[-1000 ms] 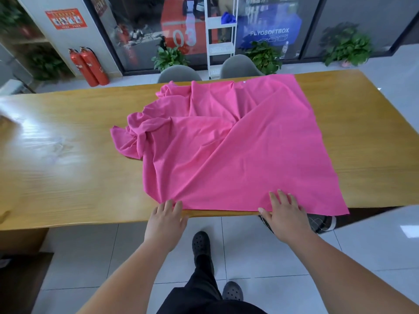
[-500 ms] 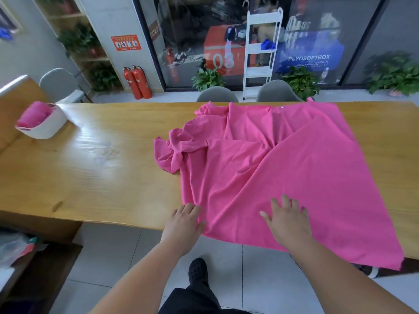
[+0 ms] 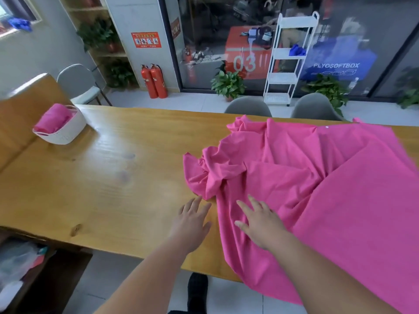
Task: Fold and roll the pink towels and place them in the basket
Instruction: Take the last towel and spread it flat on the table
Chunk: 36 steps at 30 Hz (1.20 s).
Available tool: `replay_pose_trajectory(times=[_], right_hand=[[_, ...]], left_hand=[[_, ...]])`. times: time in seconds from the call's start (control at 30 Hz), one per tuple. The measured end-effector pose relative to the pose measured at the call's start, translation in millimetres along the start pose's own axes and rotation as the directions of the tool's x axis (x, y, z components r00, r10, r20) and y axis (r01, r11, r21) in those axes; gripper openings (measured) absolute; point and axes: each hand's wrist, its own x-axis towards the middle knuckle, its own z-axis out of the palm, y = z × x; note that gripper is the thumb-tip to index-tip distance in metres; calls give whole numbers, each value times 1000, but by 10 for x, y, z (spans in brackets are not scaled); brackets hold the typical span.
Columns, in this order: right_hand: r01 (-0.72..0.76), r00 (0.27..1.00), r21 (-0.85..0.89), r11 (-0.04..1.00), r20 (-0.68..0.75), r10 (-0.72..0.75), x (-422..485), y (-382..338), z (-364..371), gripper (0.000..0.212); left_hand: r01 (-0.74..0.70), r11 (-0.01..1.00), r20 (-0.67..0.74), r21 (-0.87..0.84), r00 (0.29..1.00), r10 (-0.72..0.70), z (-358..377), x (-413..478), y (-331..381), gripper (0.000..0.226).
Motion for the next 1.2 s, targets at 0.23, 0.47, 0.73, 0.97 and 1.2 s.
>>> replay_pose_trajectory(times=[0.23,0.47,0.73,0.97,1.2], right_hand=[[-29,1000,18,999,-6,29,754,-592,-104,69],[-209,977,90,974,-28,212,1240,-572,-262,66],[-294,951,136,946,-58,304,1667,-565,-399,80],[-349,937,83,934,21,348,1846,-802,-320,92],[-279,956,-49,959,-103,273,1810,-1093,-252,93]], left_hand=[[-201,979,122,46,973,194,-94,800,-677,75],[-311,950,193,38,935,299,-142,1455,-1074,87],[-169,983,-116,67,978,176,-83,1633,-1724,85],[48,971,-19,-233,998,-54,-432,1734,-2364,38],[256,888,-55,-382,953,-299,-618,1681,-2641,49]])
